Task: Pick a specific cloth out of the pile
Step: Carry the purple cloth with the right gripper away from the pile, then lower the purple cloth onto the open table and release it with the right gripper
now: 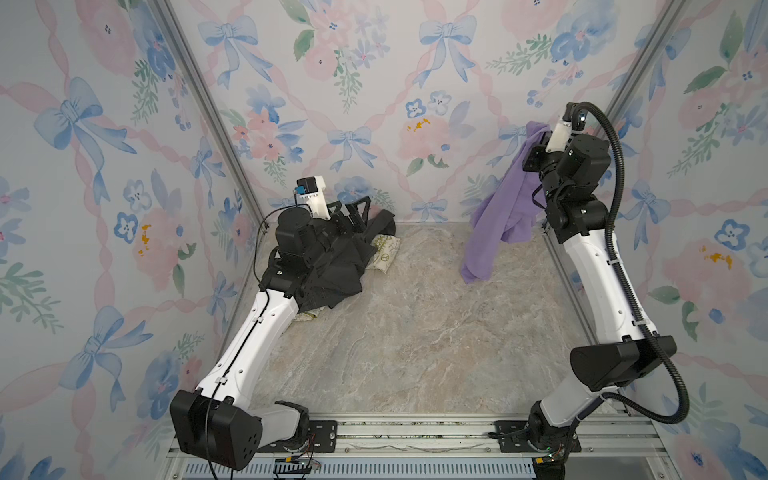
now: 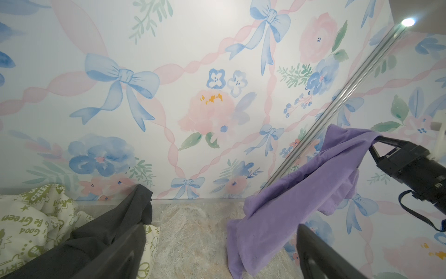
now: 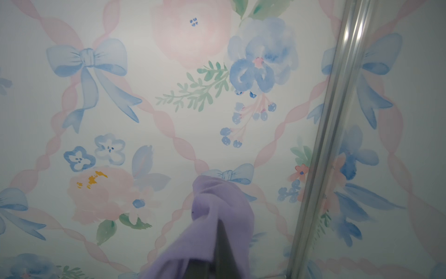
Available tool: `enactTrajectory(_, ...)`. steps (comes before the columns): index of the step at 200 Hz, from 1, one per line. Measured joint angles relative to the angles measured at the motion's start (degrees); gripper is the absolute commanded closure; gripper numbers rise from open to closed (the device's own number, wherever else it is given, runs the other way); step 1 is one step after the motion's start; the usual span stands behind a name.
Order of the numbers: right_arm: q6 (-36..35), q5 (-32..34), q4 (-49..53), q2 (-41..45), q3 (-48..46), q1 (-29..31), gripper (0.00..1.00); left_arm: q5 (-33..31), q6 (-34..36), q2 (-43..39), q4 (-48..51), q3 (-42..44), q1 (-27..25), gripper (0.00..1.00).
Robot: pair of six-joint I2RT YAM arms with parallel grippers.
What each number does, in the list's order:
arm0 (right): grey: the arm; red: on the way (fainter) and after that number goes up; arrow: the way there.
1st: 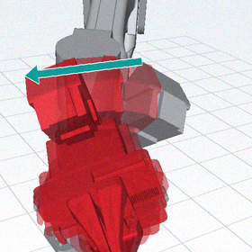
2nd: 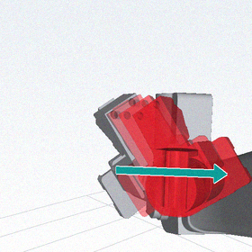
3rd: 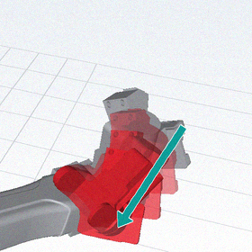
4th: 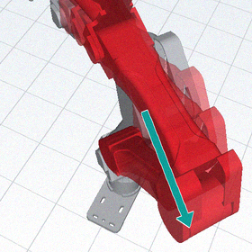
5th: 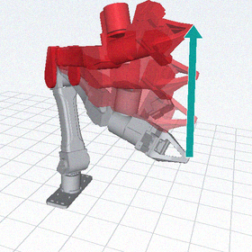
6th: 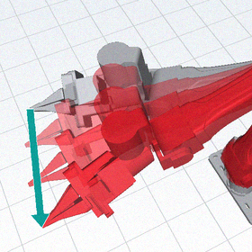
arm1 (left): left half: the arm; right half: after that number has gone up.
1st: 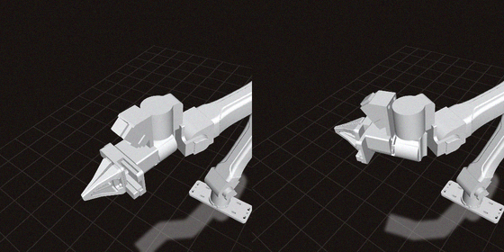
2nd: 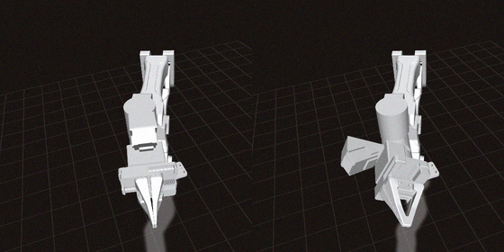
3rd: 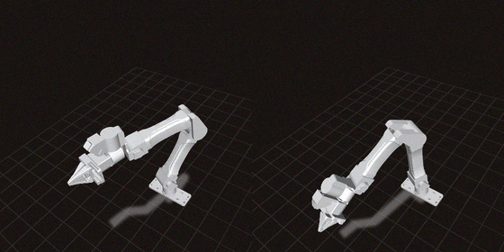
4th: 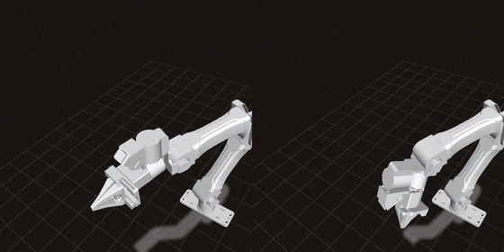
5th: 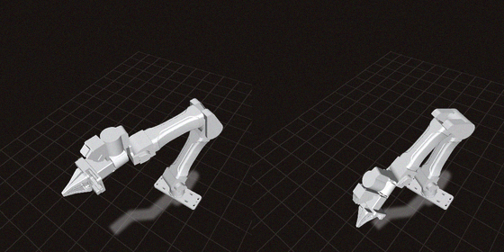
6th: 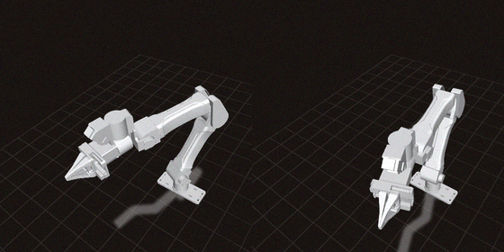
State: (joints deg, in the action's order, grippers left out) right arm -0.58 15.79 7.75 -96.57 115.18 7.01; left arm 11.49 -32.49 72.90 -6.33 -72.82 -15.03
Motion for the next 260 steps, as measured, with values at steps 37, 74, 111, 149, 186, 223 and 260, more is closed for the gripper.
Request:
enactTrajectory(37, 3.87, -1.88, 0.55, 0.46, -10.91, -6.14, 1.00, -0.59, 0.39, 0.00, 0.00, 0.09, 0.00, 0.02)
enactTrajectory(74, 8.09, -3.19, 1.97, -0.15, -20.72, -10.43, 1.00, -1.22, 0.39, 0.00, 0.00, 0.57, 0.00, 0.02)
enactTrajectory(111, 12.57, -3.41, 3.15, -3.45, -26.84, -12.13, 1.00, -1.90, 0.39, 0.00, 0.02, 0.70, 0.00, 0.02)
enactTrajectory(149, 17.92, -4.24, 8.94, -12.17, -27.10, -12.17, 0.96, -2.73, 0.42, 0.00, 0.00, 0.72, 0.00, 0.02)
enactTrajectory(186, 22.01, -5.75, 17.90, -21.00, -24.28, -12.15, 0.83, -3.76, 0.87, -1.16, 0.04, 1.81, 0.07, 0.02)
enactTrajectory(223, 24.00, -9.05, 27.74, -28.48, -16.50, -12.22, 0.53, -6.36, 1.01, -3.37, 0.11, 3.50, 1.09, 0.02)
enactTrajectory(260, 23.58, -13.66, 33.66, -29.88, -13.18, -12.22, 0.34, -9.20, 0.98, -4.72, 0.44, 4.85, 2.58, 0.02)
